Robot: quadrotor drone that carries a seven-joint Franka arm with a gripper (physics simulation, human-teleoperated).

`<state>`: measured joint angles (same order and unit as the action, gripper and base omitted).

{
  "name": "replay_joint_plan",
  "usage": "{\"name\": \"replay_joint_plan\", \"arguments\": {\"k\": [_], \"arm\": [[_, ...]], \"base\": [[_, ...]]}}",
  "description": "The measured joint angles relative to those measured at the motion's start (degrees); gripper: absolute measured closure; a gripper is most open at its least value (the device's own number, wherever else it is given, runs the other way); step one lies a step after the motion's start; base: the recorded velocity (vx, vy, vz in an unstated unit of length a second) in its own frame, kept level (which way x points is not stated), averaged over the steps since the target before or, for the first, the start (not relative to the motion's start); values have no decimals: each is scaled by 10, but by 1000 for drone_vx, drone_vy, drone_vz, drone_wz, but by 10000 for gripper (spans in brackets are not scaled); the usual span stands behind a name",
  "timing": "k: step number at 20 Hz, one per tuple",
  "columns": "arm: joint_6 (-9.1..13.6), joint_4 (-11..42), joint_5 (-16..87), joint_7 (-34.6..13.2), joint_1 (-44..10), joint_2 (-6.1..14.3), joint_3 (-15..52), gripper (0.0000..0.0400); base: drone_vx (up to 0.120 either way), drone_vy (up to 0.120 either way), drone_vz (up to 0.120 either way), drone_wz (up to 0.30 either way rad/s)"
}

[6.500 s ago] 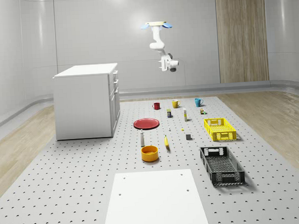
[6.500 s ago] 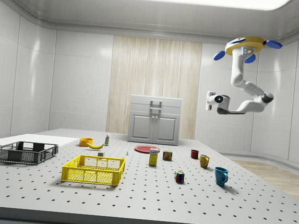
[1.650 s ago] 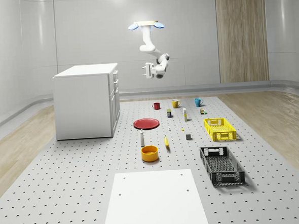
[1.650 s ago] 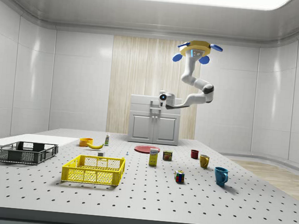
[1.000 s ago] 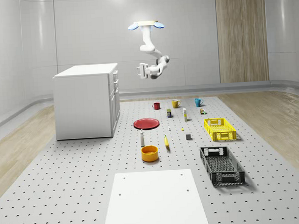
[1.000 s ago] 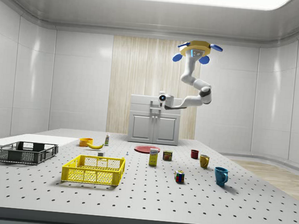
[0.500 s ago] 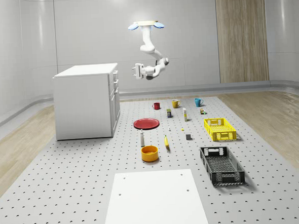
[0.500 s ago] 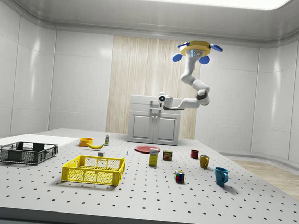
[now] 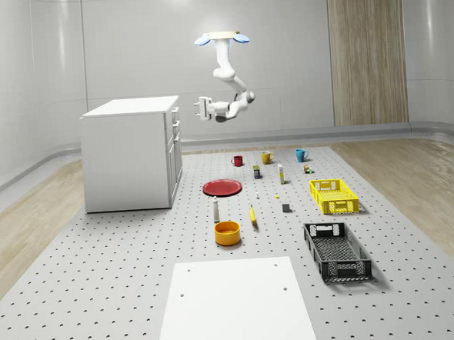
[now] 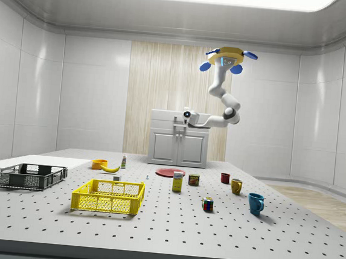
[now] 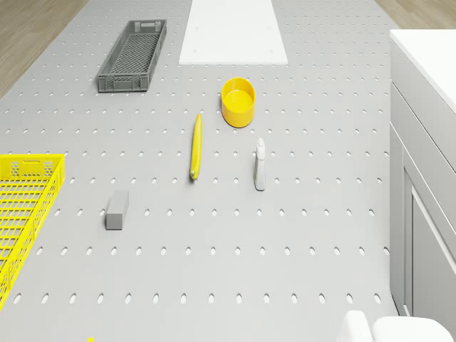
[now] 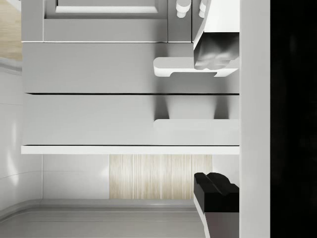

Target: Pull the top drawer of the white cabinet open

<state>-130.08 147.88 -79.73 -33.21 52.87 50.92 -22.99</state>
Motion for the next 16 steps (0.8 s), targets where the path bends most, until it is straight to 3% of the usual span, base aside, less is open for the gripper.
{"name": "replay_joint_plan", "arguments": {"k": [16], "arm": [[-10,-43,-115,52,-15,-92,81,95]], "base": [[0,0,0,0]]}}
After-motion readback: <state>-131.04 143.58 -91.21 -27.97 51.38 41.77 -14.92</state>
